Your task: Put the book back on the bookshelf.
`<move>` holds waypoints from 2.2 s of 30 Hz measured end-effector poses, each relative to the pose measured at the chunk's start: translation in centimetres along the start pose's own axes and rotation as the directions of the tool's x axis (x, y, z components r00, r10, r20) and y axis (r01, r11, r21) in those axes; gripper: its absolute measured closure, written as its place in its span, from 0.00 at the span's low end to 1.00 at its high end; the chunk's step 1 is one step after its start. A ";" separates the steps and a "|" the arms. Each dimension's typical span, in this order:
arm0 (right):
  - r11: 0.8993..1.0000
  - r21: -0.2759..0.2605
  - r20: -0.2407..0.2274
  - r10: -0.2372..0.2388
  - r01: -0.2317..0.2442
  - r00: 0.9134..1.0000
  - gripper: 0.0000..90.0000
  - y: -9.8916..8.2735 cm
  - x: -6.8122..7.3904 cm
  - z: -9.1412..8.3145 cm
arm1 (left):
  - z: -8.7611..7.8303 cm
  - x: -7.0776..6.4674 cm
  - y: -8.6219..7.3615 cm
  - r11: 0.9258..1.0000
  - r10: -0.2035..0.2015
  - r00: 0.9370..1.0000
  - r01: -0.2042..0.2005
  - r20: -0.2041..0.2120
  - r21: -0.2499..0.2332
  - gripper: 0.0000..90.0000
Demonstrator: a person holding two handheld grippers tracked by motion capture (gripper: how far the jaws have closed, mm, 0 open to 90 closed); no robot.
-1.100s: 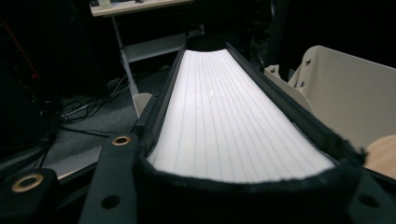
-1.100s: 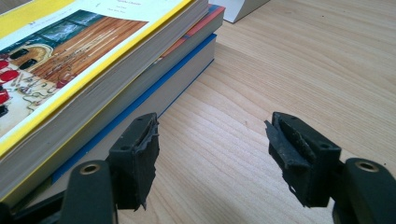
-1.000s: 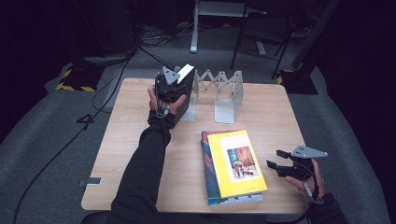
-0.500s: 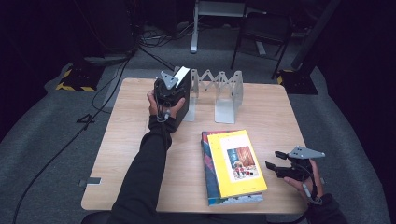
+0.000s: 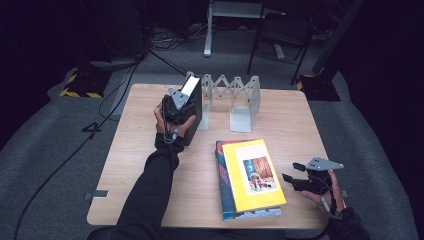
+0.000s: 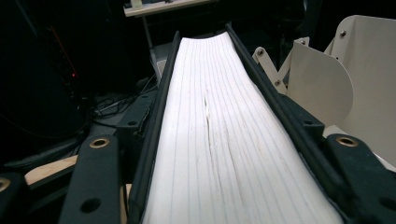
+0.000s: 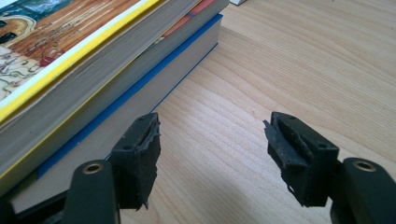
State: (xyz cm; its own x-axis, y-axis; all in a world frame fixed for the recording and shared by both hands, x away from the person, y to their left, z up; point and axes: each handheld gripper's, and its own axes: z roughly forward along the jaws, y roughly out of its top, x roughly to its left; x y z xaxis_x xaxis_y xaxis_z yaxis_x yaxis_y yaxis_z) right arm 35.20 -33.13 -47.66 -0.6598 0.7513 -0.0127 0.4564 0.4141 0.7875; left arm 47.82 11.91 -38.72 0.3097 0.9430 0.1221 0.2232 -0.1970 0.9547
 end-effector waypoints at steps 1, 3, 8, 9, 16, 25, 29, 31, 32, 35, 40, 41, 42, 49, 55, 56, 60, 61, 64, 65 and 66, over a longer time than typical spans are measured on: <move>1.000 0.000 0.000 0.000 0.000 1.000 0.38 0.0 0.0 0.0 | 0.0 0.0 0.0 1.000 0.000 1.000 0.000 0.000 0.000 0.46; 1.000 0.001 0.009 0.002 -0.002 1.000 0.39 0.0 0.0 0.1 | -0.1 -0.1 -0.2 0.999 -0.034 0.999 0.034 0.005 -0.005 0.46; 1.000 0.004 -0.006 0.017 -0.017 1.000 0.41 0.1 0.0 0.1 | -0.3 -0.4 -1.4 0.996 -0.076 0.997 0.076 0.009 0.037 0.44; 0.999 0.006 -0.023 0.036 -0.036 0.999 0.41 0.1 -0.1 0.0 | -0.4 -0.4 -1.7 0.996 -0.079 0.997 0.079 0.006 0.040 0.44; 1.000 0.013 -0.066 0.029 -0.028 0.997 0.39 0.2 0.2 0.0 | -0.7 -0.4 -4.6 0.986 -0.147 0.989 0.145 0.025 0.082 0.40; 1.000 0.028 -0.076 0.006 -0.004 0.997 0.39 0.2 0.5 0.3 | 0.5 -1.1 -8.0 0.969 -0.175 0.984 0.167 0.028 0.183 0.44; 0.999 0.039 -0.073 0.001 0.002 0.997 0.38 0.1 0.6 0.4 | 0.8 -1.5 -9.0 0.963 -0.193 0.981 0.186 0.018 0.196 0.48; 0.999 0.033 -0.074 0.004 -0.002 0.997 0.38 0.1 0.6 0.4 | 0.9 -1.7 -9.3 0.963 -0.194 0.981 0.187 0.018 0.193 0.53; 0.999 0.032 -0.074 0.003 -0.001 0.997 0.38 0.1 0.6 0.4 | 1.0 -1.9 -9.3 0.967 -0.181 0.983 0.178 0.002 0.182 0.54; 0.999 0.036 -0.076 -0.003 0.006 0.997 0.38 0.1 0.7 0.5 | 1.3 -2.5 -9.2 0.968 -0.182 0.983 0.185 -0.032 0.171 0.55; 0.999 0.042 -0.078 -0.003 0.006 0.997 0.38 0.1 0.8 0.6 | 1.9 -3.5 -8.8 0.958 -0.219 0.971 0.232 -0.095 0.167 0.56; 0.999 0.041 -0.078 -0.003 0.006 0.997 0.38 0.1 0.8 0.6 | 2.1 -3.6 -8.8 0.956 -0.225 0.969 0.240 -0.104 0.167 0.57; 0.999 0.042 -0.077 -0.003 0.007 0.997 0.38 0.1 0.8 0.6 | 2.3 -3.6 -8.7 0.956 -0.227 0.968 0.242 -0.109 0.164 0.57; 0.999 0.043 -0.076 -0.002 0.006 0.997 0.38 0.0 0.6 0.6 | 3.2 -3.9 -8.4 0.950 -0.251 0.958 0.271 -0.138 0.157 0.56; 0.999 0.033 -0.056 0.009 -0.007 0.998 0.38 0.0 0.6 0.5 | 4.1 -3.5 -8.1 0.951 -0.244 0.961 0.264 -0.132 0.164 0.56; 0.999 0.036 -0.056 0.008 -0.006 0.998 0.38 -0.1 0.6 0.6 | 4.1 -3.5 -8.0 0.951 -0.240 0.962 0.260 -0.133 0.165 0.56; 0.999 0.042 -0.056 0.006 -0.003 0.998 0.38 -0.1 0.6 0.7 | 4.3 -3.5 -8.0 0.951 -0.240 0.961 0.261 -0.135 0.166 0.55; 0.999 0.041 -0.057 0.004 -0.002 0.998 0.37 -0.1 0.6 0.7 | 4.3 -3.5 -8.0 0.950 -0.244 0.960 0.265 -0.138 0.166 0.55; 0.999 0.037 -0.057 0.003 -0.001 0.998 0.37 0.0 0.6 0.6 | 4.0 -3.5 -8.1 0.948 -0.251 0.960 0.270 -0.123 0.170 0.52; 0.999 0.037 -0.058 0.005 -0.002 0.998 0.37 0.0 0.5 0.5 | 3.7 -3.5 -8.1 0.948 -0.246 0.962 0.265 -0.120 0.176 0.50; 0.999 0.036 -0.058 0.006 -0.004 0.998 0.37 -0.1 0.5 0.6 | 3.5 -3.5 -8.1 0.949 -0.246 0.964 0.261 -0.104 0.176 0.49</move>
State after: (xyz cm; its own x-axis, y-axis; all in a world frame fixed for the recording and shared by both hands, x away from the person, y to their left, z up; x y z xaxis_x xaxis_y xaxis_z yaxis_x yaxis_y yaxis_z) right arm 35.17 -32.49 -48.05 -0.6902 0.7231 0.0277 0.4802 0.4290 0.7651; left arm 48.13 9.27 -47.87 0.1472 0.9851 -0.0889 0.4557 0.0122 0.8900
